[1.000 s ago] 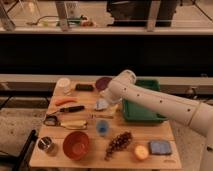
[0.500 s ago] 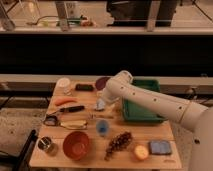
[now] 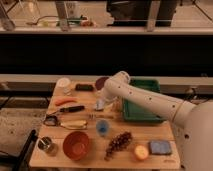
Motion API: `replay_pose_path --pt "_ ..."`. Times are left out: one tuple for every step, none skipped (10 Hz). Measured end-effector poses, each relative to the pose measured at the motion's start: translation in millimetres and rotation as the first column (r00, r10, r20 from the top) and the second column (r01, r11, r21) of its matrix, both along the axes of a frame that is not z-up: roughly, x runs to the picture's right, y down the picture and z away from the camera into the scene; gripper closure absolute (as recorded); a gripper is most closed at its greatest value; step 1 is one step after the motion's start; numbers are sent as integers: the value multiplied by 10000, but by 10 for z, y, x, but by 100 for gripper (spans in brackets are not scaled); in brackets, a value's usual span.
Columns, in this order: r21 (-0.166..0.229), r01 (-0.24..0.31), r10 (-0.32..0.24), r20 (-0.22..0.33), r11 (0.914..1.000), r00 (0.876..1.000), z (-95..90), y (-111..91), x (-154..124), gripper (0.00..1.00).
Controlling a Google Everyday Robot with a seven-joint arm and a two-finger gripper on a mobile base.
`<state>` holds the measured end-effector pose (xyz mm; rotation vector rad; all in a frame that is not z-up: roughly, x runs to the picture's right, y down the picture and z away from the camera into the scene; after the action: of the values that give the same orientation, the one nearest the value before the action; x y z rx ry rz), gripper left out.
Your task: Wipe table surface with towel
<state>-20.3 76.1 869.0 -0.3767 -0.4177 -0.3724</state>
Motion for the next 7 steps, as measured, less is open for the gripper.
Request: replay_pose_path --pt "-36 61 -61 28 10000 10000 40 13 -30 20" --pt "-74 150 -149 72 9999 9999 82 25 -74 20" --pt "-106 204 -203 95 9997 9997 113 38 -92 20" --pt "-134 281 -280 127 9995 9995 148 48 -102 20" --pt "-145 395 -392 201 9991 9990 175 60 -127 20" --pt "-157 495 -490 289 9986 9984 192 69 -161 20" --pt "-181 574 -567 354 9982 9978 211 78 -193 20"
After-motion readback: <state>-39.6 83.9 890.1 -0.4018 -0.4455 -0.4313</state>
